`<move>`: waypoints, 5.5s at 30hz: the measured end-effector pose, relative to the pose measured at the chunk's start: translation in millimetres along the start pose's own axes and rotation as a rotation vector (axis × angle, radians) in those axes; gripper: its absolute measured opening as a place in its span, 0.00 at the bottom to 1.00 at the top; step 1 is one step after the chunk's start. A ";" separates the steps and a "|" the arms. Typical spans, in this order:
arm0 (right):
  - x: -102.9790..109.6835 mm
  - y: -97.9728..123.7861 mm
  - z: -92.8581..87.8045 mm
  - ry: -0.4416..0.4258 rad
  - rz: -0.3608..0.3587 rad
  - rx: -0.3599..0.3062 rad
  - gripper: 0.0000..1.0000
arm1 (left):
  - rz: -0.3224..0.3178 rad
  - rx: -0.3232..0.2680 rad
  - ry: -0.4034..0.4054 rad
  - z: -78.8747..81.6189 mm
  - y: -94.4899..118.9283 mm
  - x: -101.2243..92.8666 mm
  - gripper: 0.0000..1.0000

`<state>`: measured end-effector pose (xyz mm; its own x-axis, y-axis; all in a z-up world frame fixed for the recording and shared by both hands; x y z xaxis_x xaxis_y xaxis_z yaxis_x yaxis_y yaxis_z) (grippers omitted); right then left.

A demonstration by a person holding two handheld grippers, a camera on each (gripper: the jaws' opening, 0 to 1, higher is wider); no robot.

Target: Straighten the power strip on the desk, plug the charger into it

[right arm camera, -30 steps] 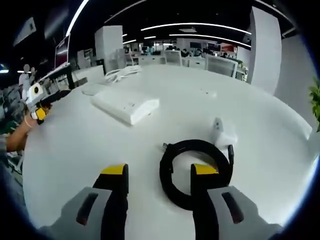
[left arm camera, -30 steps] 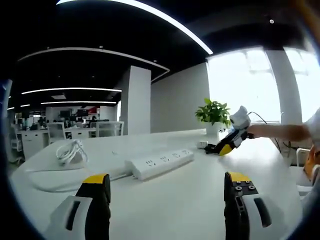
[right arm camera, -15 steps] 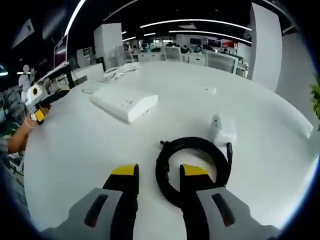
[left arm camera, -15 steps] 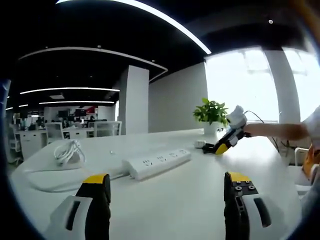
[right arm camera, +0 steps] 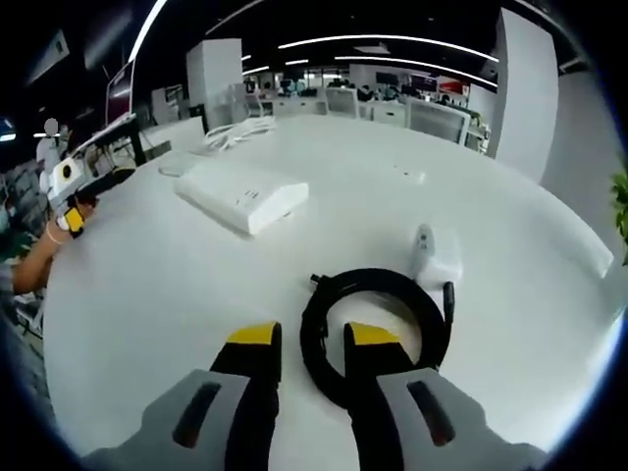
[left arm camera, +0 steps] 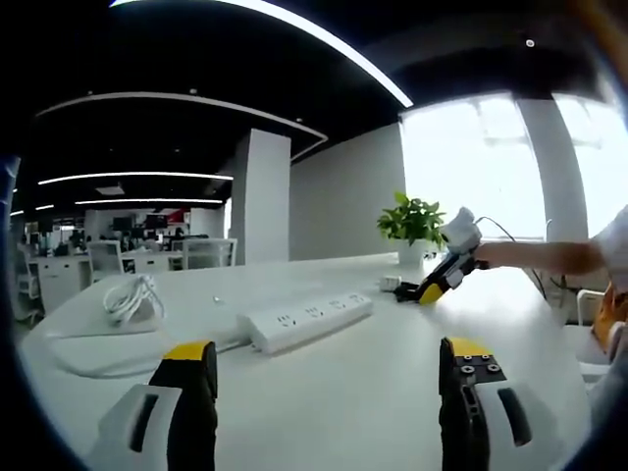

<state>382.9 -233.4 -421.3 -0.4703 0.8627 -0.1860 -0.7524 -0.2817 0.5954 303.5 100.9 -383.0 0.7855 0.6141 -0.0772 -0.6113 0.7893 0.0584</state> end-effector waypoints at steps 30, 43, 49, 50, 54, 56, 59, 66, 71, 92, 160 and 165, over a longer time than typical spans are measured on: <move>-0.5 -6.4 7.6 0.023 -0.003 0.018 0.07 | -0.002 -0.003 0.008 1.0 2.3 -0.3 0.94; 0.2 6.8 35.2 -0.330 0.109 -0.064 0.07 | -0.001 -0.011 0.007 4.4 0.5 0.6 0.94; -4.5 10.9 41.7 -0.444 0.151 -0.085 0.07 | -0.002 -0.011 0.009 3.9 -0.7 1.0 0.94; -4.1 12.2 44.3 -0.485 0.166 -0.091 0.06 | -0.002 -0.012 0.009 3.9 -0.8 1.3 0.94; -6.7 17.4 52.5 -0.590 0.215 -0.116 0.06 | -0.003 -0.013 0.012 3.1 -1.2 2.1 0.94; -9.6 18.6 53.5 -0.608 0.212 -0.122 0.06 | -0.005 -0.011 0.013 2.4 -1.2 2.2 0.94; -11.3 21.3 58.4 -0.656 0.225 -0.138 0.06 | -0.007 -0.010 0.011 2.8 -0.7 2.8 0.94; -17.0 33.5 80.4 -0.767 0.279 -0.219 0.06 | -0.001 -0.018 0.007 5.7 1.7 4.5 0.94; -20.9 41.3 93.7 -0.818 0.303 -0.272 0.06 | 0.000 -0.021 0.009 5.4 2.8 3.7 0.94; -58.1 62.9 153.5 -0.985 0.242 -0.561 0.06 | 0.004 -0.021 -0.003 10.8 3.4 2.0 0.93; 53.8 96.0 230.0 -0.915 0.547 -0.673 0.06 | -0.151 0.008 -0.154 50.5 -136.8 -14.8 0.99; 58.6 96.2 230.9 -0.910 0.549 -0.669 0.06 | -0.170 0.015 -0.169 47.6 -157.9 -16.5 0.99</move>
<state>389.4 -112.9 -194.5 -0.5071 0.4656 0.7253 -0.7700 -0.6228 -0.1386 391.7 -33.8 -343.6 0.8828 0.4629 0.0801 -0.4683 0.8805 0.0736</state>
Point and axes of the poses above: the point that each gripper's makers call its tool centre point, and the gripper's own axes: y roughly backward along the fingers, x roughly to its left, z roughly out of its top, the point moved 2 cm from there along y, roughly backward along the fingers, and after that the axes turned 14 degrees about -z, right-handed, at the moved point
